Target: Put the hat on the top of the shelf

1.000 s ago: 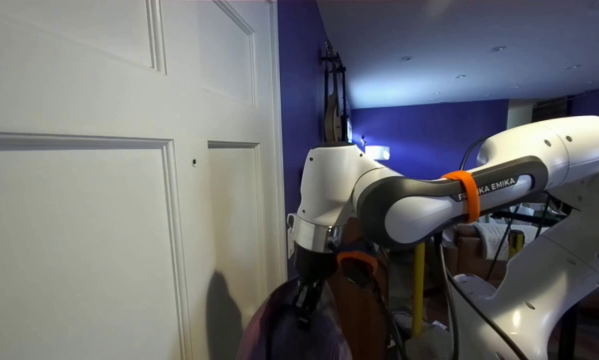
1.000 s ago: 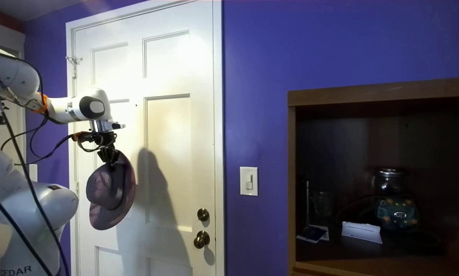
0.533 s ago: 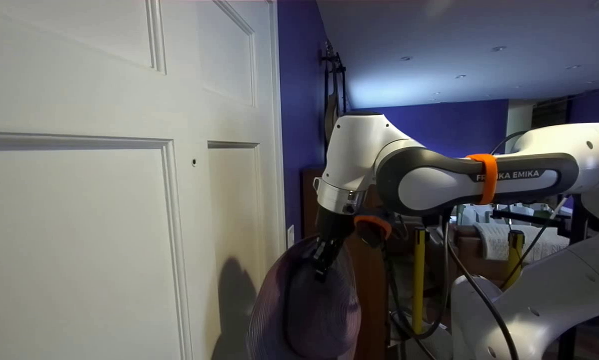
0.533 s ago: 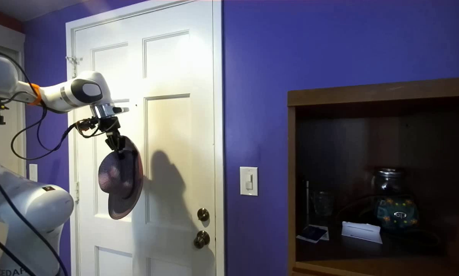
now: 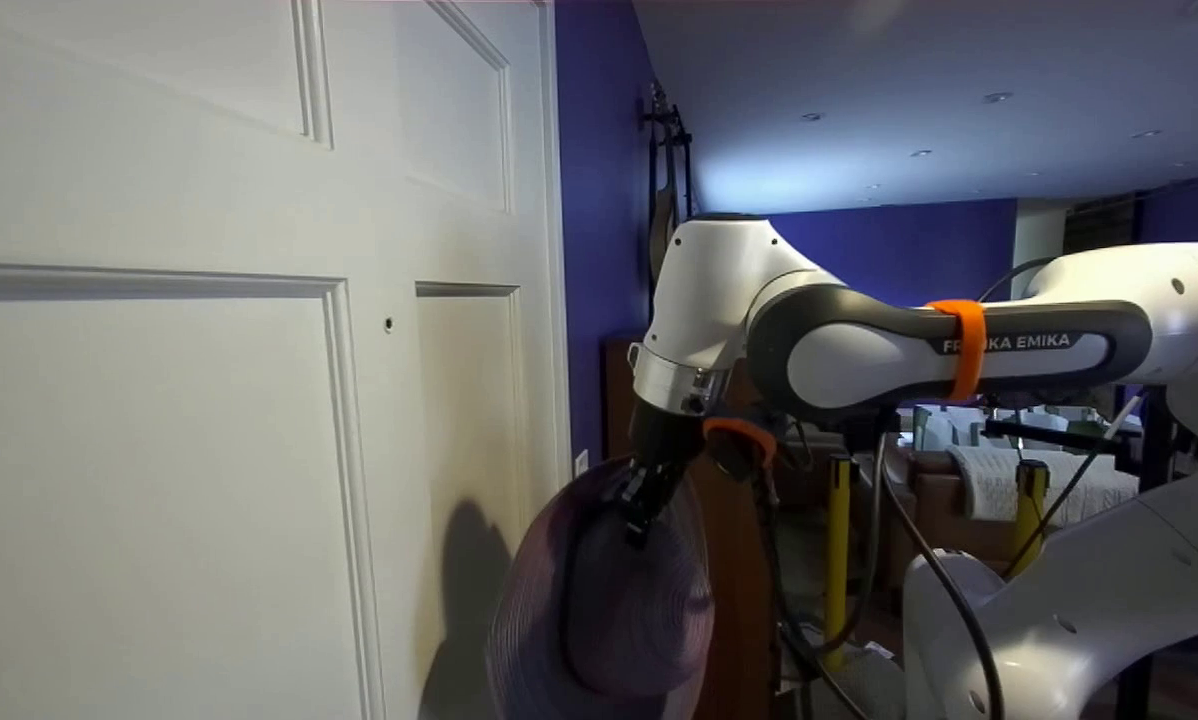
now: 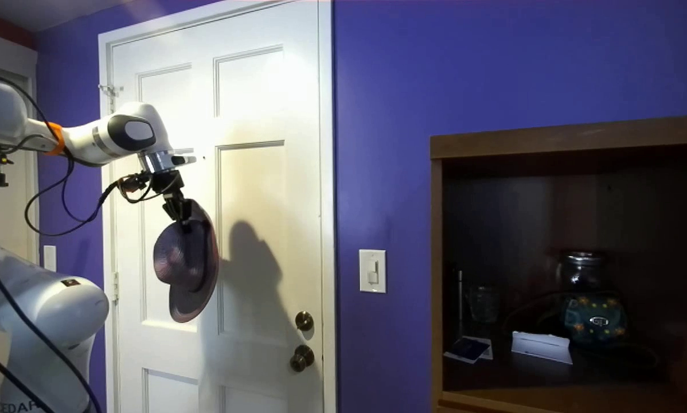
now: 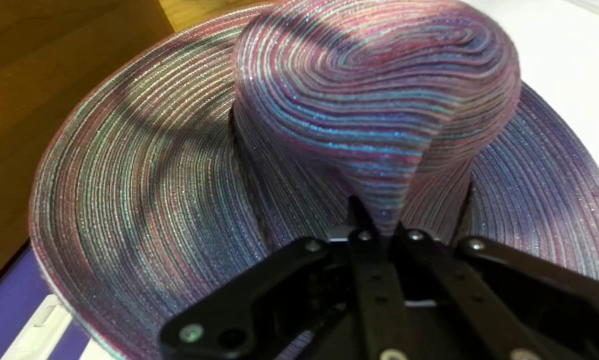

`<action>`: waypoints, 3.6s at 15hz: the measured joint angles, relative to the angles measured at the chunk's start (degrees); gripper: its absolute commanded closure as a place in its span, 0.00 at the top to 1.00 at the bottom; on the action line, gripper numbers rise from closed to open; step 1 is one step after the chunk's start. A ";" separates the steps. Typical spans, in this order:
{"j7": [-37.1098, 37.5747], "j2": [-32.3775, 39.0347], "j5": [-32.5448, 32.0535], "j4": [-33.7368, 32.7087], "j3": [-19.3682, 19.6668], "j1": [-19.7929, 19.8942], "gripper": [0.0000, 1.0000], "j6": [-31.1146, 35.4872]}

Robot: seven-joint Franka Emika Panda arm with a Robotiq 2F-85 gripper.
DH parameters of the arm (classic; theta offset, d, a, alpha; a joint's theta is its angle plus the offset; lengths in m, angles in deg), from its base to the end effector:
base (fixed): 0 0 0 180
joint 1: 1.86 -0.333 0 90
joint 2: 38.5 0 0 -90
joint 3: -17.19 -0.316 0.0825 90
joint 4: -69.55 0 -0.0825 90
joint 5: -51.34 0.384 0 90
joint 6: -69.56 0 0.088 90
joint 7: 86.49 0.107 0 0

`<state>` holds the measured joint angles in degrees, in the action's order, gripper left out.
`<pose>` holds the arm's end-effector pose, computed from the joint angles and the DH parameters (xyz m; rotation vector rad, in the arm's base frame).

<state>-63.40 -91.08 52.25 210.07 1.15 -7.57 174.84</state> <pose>0.2736 0.1398 0.5982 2.9970 -0.1511 0.5062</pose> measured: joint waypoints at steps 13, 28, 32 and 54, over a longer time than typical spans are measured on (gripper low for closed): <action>-1.17 -2.06 -2.87 -16.85 18.60 17.83 0.04 5.53; -1.12 -1.02 -2.87 -18.56 20.67 19.66 0.04 6.54; -1.12 -1.02 -2.87 -18.56 20.67 19.66 0.04 6.54; -2.92 5.13 0.88 -35.51 39.39 24.35 0.01 4.63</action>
<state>-66.32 -85.95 53.13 174.56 40.54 16.78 179.47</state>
